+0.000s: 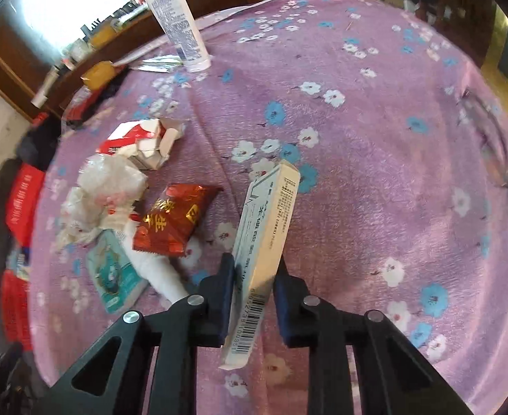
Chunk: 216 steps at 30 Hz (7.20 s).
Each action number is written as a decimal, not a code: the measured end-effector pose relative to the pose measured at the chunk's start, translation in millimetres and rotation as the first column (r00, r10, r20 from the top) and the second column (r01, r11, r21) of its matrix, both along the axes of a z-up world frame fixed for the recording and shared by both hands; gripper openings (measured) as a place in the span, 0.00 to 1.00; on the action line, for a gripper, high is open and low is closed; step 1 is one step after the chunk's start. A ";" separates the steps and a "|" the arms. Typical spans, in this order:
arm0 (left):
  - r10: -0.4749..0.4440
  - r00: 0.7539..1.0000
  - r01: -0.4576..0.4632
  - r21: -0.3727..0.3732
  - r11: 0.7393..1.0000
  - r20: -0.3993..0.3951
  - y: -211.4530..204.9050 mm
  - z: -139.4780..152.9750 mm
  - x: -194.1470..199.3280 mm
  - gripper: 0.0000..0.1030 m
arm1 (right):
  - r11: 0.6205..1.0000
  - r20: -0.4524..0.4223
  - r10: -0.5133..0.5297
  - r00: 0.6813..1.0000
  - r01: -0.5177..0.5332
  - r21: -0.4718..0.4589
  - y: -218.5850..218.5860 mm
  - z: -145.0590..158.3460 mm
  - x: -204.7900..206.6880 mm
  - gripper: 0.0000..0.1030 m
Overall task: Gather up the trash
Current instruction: 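Grasp the white medicine box with the right gripper while the left grasps the teal packet, then lift the teal packet and white box and carry them toward the wastebasket, then open both grippers over the red wastebasket to drop the packet and box, then grasp the clear plastic bag with the left gripper while the right grasps the red candy wrapper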
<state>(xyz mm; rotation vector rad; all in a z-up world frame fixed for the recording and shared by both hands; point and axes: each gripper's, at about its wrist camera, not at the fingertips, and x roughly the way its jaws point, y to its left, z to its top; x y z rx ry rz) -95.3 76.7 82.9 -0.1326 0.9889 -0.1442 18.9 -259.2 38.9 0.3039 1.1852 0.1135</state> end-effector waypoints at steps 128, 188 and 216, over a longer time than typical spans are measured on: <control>0.219 0.963 -0.246 0.186 0.951 0.156 58.6 11.5 -21.7 0.21 | 0.873 0.195 0.478 0.856 -0.488 0.001 198.7 64.2 -104.1 0.14; 0.551 0.827 -0.556 0.018 0.831 0.109 295.0 19.0 -77.8 0.56 | 0.725 0.207 0.662 0.720 -0.686 0.064 425.2 79.0 -77.7 0.41; -0.107 0.991 0.097 0.124 0.988 0.079 -4.6 20.6 8.7 0.68 | 0.996 0.030 0.002 1.000 -0.005 0.093 41.2 40.4 19.9 0.53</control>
